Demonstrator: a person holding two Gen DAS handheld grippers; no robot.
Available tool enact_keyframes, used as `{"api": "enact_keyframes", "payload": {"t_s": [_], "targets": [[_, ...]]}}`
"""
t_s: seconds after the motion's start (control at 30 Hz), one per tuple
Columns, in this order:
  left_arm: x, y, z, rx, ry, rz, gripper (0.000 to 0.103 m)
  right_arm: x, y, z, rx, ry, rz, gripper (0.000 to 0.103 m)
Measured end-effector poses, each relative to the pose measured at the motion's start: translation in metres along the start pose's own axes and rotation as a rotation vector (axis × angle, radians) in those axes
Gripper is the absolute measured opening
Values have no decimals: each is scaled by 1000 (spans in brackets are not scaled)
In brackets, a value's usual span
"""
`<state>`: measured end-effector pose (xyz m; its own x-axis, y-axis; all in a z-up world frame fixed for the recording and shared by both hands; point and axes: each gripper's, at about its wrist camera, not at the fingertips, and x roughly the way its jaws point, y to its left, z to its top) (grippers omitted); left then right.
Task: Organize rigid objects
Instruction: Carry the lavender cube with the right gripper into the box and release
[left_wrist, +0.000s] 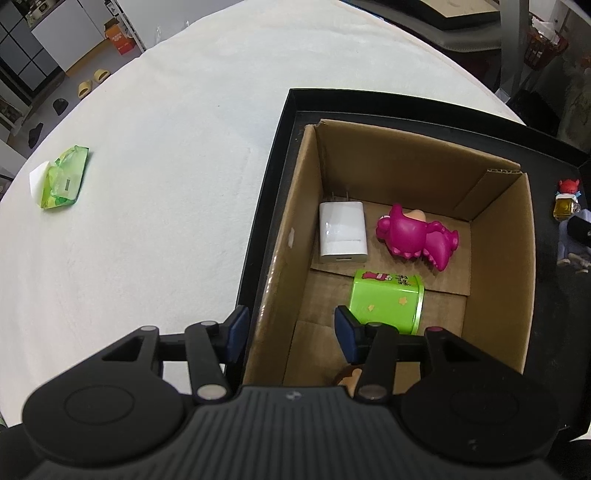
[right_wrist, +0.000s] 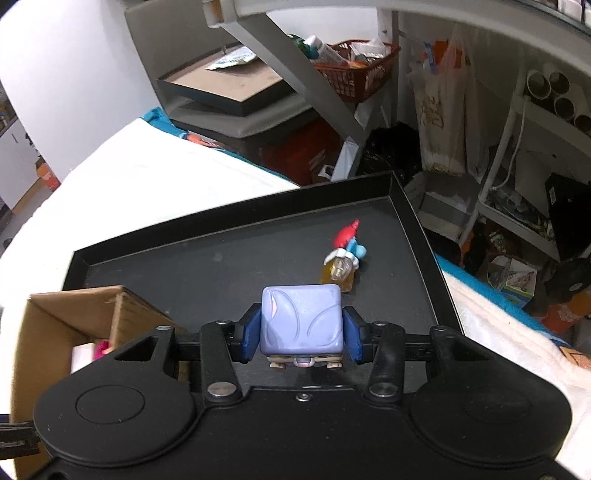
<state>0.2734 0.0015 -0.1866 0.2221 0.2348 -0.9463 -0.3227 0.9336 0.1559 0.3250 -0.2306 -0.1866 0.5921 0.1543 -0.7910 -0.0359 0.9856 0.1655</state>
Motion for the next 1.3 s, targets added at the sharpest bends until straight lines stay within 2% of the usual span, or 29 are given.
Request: {"api": "enact_keyframes", "payload": {"t_s": [0.67,1.3], "targets": [[-16,32,-14,-44,-34,-85,50,-56,54,-2,-73,-13,68,44],[-10,63,-25,-105,-49,-178,50,-68,114,-23,-180,16,94,44]]}}
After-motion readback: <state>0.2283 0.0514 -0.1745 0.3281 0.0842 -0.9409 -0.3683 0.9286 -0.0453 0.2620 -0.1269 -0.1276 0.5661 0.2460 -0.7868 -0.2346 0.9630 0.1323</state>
